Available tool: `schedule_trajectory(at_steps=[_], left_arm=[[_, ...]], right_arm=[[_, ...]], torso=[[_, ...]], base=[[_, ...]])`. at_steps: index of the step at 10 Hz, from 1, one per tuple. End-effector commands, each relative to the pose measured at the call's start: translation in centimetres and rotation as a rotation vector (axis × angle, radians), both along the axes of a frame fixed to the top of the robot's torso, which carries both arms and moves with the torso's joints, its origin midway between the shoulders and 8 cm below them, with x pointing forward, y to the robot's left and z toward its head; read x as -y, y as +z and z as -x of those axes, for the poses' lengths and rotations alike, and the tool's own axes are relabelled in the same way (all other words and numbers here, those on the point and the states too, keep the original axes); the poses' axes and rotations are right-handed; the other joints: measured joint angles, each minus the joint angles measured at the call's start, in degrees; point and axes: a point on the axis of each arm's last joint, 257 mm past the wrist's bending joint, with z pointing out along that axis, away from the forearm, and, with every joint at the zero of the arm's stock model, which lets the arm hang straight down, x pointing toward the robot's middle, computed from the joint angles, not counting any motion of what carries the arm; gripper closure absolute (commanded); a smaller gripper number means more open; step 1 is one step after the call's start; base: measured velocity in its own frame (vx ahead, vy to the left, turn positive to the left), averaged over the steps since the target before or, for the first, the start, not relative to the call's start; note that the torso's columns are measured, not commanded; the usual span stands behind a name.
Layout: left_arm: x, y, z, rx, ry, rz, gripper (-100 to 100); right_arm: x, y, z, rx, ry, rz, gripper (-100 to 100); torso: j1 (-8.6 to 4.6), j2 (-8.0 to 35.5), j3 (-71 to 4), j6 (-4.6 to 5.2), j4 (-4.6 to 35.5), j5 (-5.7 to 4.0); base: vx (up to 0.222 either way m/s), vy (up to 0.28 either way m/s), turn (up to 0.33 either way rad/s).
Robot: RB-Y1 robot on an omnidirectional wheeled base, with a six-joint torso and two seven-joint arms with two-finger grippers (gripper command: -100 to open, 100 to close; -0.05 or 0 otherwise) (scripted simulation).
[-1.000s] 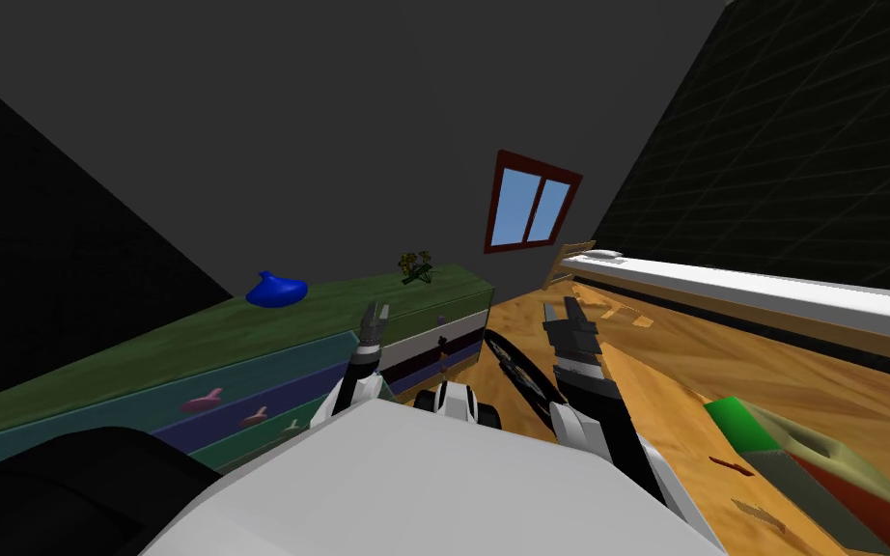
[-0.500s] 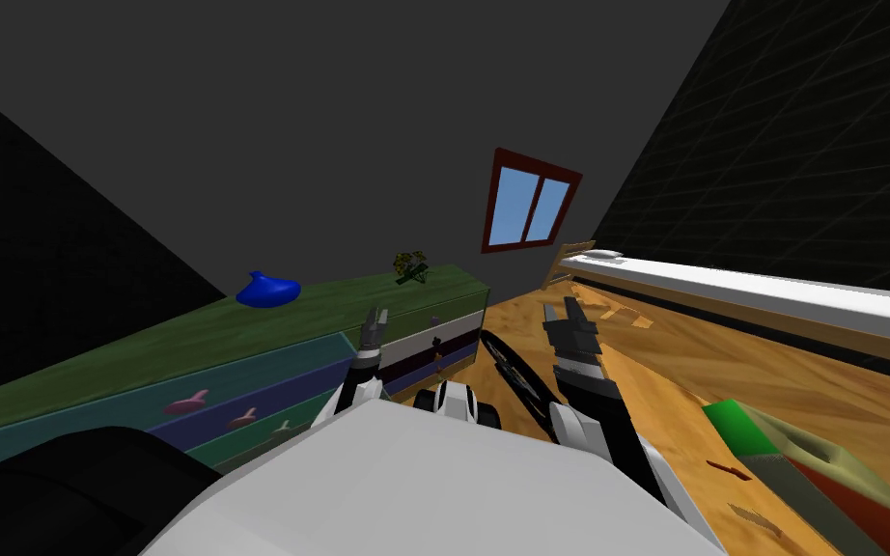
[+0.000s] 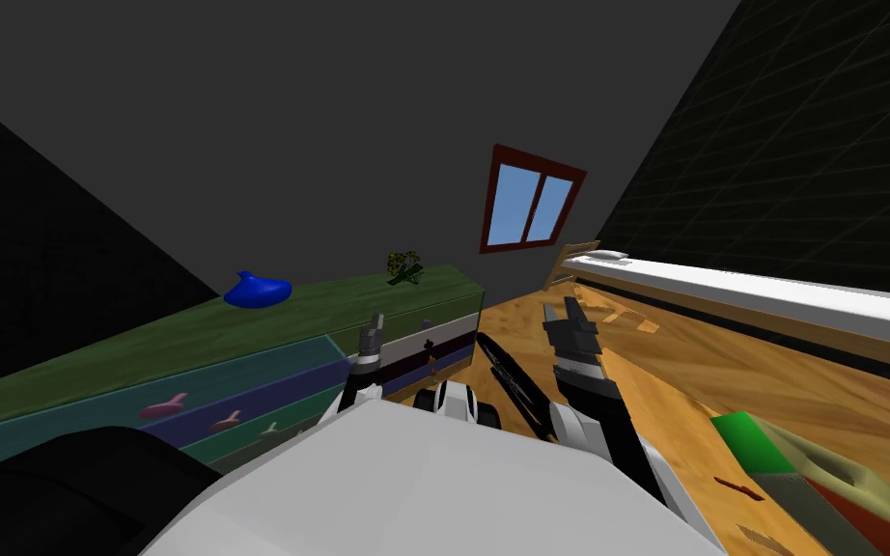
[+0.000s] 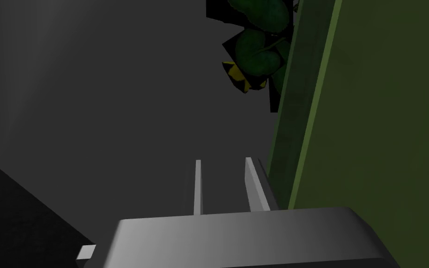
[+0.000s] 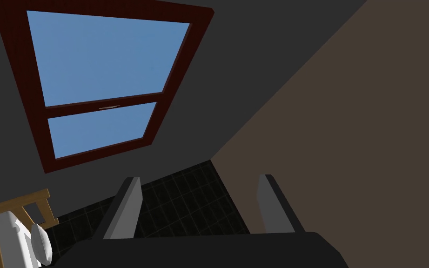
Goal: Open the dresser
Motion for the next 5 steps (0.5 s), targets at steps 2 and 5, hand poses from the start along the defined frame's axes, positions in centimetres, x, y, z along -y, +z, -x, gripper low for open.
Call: schedule_trajectory(at_steps=[2, 5], left_arm=[[-0.4, -3.0, 0.2, -0.05, 0.005, 0.04, -100], [-1.2, -5.2, 0.8, -0.075, 0.02, 0.076, -100]], right_arm=[[0.0, 0.0, 0.0, 0.0, 0.0, 0.0, 0], [0.0, 0.0, 0.0, 0.0, 0.0, 0.0, 0]], torso=[[0.24, 0.1, 0.1, -0.02, 0.0, 0.07], [0.05, 0.0, 0.0, -0.16, 0.0, -0.06]], base=[[0.017, -0.041, 0.003], [0.059, -0.123, 0.032]])
